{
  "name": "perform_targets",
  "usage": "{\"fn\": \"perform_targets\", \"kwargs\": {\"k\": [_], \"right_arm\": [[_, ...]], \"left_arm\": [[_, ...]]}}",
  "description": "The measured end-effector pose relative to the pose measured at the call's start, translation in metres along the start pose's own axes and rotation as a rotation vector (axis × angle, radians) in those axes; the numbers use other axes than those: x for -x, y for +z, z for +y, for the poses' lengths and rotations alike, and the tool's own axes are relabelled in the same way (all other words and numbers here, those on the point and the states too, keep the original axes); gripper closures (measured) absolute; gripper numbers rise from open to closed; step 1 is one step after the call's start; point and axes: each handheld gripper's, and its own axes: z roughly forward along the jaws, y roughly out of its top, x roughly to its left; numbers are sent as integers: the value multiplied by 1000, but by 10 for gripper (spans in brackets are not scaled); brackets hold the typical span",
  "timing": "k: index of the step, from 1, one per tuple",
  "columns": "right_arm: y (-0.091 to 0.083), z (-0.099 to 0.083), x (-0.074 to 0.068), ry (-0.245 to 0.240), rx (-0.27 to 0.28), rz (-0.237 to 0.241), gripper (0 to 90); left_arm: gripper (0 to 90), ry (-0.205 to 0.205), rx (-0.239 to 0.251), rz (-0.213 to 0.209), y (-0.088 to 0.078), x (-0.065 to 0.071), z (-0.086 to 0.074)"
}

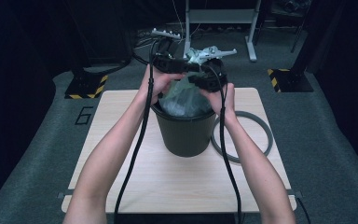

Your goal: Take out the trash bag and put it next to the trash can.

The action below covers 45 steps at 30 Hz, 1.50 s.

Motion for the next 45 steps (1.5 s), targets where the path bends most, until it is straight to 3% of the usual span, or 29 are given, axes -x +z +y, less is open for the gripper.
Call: {"fn": "perform_targets", "kwargs": {"k": [3, 7, 8, 11, 15, 19, 22, 24, 29, 31, 34, 38, 42, 45], "right_arm": [[-1, 0, 3, 27, -10, -3, 887], [-3, 2, 8, 47, -22, -8, 887], [-3, 2, 9, 57, -23, -6, 887], [-4, 3, 11, 77, -20, -1, 888], [-6, 8, 10, 103, -13, 20, 889], [-9, 17, 2, 99, 0, 32, 890], [-10, 21, -5, 98, 2, 42, 891], [-11, 24, -8, 100, 11, 56, 892], [-12, 26, -13, 112, 22, 93, 893], [-12, 26, -13, 119, 23, 109, 893], [-13, 25, -14, 124, 19, 130, 892], [-16, 22, -9, 116, 20, 137, 866], [-24, 20, -2, 58, 17, 95, 606], [-25, 17, 1, -9, -44, 49, 405]], "left_arm": [[422, 28, -21, 90, -3, -1, -4], [242, 37, -47, 151, -10, -5, -9], [204, 35, -59, 150, -11, -7, -10], [152, 52, -114, 165, -13, -11, -17], [150, 82, -221, 228, -4, -15, -30], [141, 90, -273, 276, 9, -16, -38], [149, 141, -314, 339, 20, -11, -41], [154, 146, -325, 347, 24, -9, -42], [242, 185, -342, 370, 34, -3, -42], [367, 184, -331, 368, 37, -3, -42], [680, 199, -312, 351, 39, -3, -42], [854, 209, -299, 342, 38, -6, -40], [877, 188, -271, 336, 28, -13, -37], [879, 168, -242, 320, 17, -17, -32]]}}
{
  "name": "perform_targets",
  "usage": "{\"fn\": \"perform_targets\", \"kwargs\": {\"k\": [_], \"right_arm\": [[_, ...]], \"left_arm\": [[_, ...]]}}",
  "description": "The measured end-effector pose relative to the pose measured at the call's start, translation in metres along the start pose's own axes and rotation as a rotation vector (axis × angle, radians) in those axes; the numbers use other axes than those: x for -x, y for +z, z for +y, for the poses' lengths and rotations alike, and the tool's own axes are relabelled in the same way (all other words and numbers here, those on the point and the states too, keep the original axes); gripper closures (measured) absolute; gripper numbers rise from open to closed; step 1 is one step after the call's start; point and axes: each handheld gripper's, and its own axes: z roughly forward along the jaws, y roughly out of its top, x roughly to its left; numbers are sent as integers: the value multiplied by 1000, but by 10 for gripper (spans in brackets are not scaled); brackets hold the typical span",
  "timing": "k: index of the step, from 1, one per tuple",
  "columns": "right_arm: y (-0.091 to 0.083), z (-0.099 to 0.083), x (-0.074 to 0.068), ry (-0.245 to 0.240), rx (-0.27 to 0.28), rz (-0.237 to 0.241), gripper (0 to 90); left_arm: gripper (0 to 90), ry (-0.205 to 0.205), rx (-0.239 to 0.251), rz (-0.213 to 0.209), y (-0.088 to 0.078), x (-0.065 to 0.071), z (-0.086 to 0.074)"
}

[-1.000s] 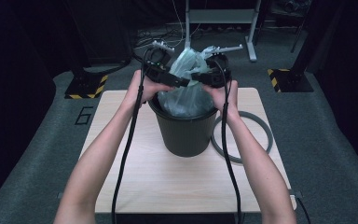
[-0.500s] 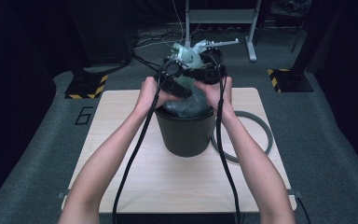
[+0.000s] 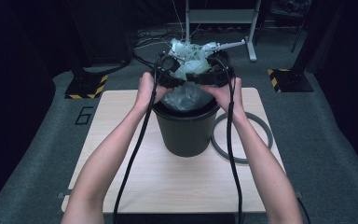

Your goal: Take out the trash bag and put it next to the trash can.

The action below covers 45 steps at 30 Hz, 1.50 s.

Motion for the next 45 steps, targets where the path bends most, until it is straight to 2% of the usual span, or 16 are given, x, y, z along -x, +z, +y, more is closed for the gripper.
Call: {"fn": "perform_targets", "kwargs": {"k": [4, 6, 7, 9, 13, 16, 17, 18, 21, 23, 26, 31, 34, 37, 41, 45], "right_arm": [[9, -6, 0, -42, -71, -32, 258], [17, -9, -3, -82, -98, -92, 213], [23, -10, -6, -100, -113, -112, 238], [28, -11, -10, -114, -110, -133, 350], [31, -10, -12, -86, -59, -120, 736], [29, -11, -13, -63, -22, -104, 895], [28, -11, -13, -57, -16, -96, 900], [27, -11, -13, -45, -6, -86, 900], [24, -12, -9, -13, 16, -70, 900], [23, -12, -7, -2, 25, -64, 900], [21, -12, -8, 3, 39, -65, 900], [19, -7, -15, 1, 49, -65, 900], [18, -5, -18, 10, 53, -57, 900], [20, -4, -20, 11, 49, -51, 900], [21, -5, -22, 13, 44, -41, 900], [21, -6, -22, 15, 37, -40, 900]], "left_arm": [[880, -24, 53, -42, -14, -7, 5], [880, -33, 81, -78, -20, -8, 8], [880, -31, 89, -92, -23, -7, 9], [880, -10, 87, -97, -26, -3, 11], [877, 25, 83, -101, -27, 3, 11], [863, 37, 91, -104, -26, 4, 9], [836, 39, 97, -109, -26, 4, 7], [753, 43, 93, -119, -26, 4, 6], [477, 80, 87, -83, -26, 8, 3], [364, 97, 66, -55, -25, 10, 3], [275, 119, 33, -29, -19, 13, -1], [179, 81, 5, -22, -7, 10, -4], [194, 96, -7, -1, -2, 12, -3], [261, 129, -25, 12, 2, 17, -1], [449, 131, -36, -2, 5, 17, -1], [659, 138, -14, -18, 7, 19, -4]]}}
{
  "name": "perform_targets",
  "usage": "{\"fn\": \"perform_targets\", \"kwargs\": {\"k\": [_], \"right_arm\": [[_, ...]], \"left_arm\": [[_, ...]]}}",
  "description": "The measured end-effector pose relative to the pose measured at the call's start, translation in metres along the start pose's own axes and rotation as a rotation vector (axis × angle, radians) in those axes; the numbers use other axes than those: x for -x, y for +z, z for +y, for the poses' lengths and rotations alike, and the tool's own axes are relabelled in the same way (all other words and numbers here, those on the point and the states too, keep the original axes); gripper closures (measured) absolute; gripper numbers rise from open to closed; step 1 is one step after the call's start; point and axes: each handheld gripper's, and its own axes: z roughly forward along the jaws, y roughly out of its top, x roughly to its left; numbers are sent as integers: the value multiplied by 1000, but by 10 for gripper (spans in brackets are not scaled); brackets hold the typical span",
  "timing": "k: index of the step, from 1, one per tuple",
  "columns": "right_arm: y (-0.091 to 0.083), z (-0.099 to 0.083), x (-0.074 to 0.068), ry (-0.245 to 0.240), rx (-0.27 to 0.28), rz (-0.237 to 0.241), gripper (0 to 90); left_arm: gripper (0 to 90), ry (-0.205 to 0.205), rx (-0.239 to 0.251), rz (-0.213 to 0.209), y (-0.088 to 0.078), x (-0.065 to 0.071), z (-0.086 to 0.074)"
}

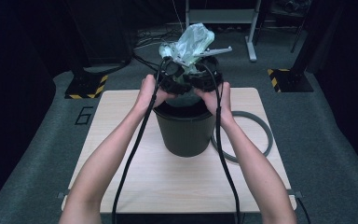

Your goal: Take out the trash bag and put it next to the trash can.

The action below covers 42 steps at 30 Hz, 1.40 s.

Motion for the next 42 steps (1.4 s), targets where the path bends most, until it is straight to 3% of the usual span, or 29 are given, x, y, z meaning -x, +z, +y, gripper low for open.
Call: {"fn": "perform_targets", "kwargs": {"k": [3, 7, 10, 14, 17, 24, 26, 33, 38, 42], "right_arm": [[-1, -2, 2, 8, 1, 10, 900], [-4, -4, 7, 25, 3, 19, 859], [-12, -5, 9, 16, 13, 7, 624], [-24, -9, 12, 9, 17, -67, 334], [-36, -15, 18, 19, 42, -90, 193], [-68, -37, 32, 14, 90, -114, 87], [-76, -44, 34, 0, 87, -146, 65], [-93, -99, 44, -16, 54, -202, 34], [-88, -152, 46, 17, 24, -217, 36], [-79, -204, 48, 78, -5, -213, 35]], "left_arm": [[757, -6, 19, -14, 1, -1, -3], [805, -2, 19, 9, 1, 0, -3], [820, -10, 39, 17, -1, -2, -3], [825, -23, 50, 29, -5, -4, -2], [827, -33, 57, 32, -8, -7, -2], [831, -53, 82, 57, -15, -10, -3], [832, -60, 87, 60, -17, -11, -3], [834, -63, 102, 70, -25, -12, -2], [834, -70, 111, 78, -29, -12, -2], [835, -70, 119, 86, -33, -13, -2]]}}
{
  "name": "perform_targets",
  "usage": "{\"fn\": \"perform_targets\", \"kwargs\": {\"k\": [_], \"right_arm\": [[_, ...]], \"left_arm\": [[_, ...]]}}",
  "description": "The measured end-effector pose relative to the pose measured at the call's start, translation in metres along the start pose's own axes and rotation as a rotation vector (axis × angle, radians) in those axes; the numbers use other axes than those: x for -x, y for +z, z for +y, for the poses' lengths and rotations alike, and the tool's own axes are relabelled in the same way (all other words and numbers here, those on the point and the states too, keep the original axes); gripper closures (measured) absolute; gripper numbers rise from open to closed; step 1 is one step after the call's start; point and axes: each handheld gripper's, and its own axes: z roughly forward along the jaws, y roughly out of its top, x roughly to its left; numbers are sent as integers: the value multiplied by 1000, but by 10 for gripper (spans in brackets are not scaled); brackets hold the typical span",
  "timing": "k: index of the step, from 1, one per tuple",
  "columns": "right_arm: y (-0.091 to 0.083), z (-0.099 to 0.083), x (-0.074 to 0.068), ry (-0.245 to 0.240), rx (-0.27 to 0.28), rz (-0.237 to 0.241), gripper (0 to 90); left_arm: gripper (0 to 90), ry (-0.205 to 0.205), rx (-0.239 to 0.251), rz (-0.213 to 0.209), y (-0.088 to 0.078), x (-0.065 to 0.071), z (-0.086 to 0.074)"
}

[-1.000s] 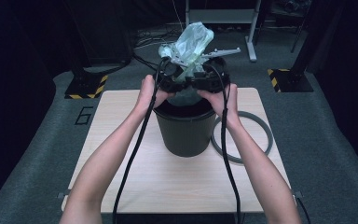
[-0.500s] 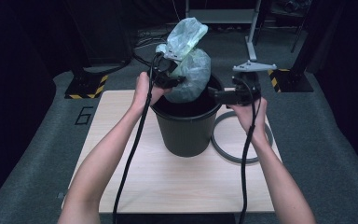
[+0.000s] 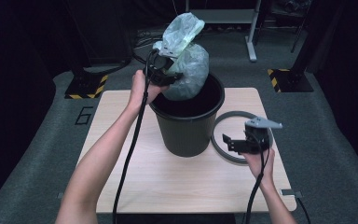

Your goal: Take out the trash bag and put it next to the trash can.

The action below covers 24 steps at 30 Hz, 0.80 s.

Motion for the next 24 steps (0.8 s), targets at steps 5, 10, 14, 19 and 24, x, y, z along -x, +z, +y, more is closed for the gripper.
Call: {"fn": "perform_targets", "kwargs": {"k": [5, 10, 14, 19, 24], "right_arm": [[14, -60, 9, 52, -62, -48, 32], [14, -100, 17, 100, -92, -100, 32], [14, -125, 19, 116, -119, -143, 33], [16, -144, 19, 111, -152, -174, 30], [17, -152, 21, 114, -163, -180, 30]], "left_arm": [[837, 1, 10, 9, -5, -1, 3], [839, -1, 26, 27, -12, -3, 6], [842, 0, 33, 38, -16, -5, 9], [844, 7, 45, 66, -23, -7, 11], [846, 5, 50, 93, -28, -11, 11]]}}
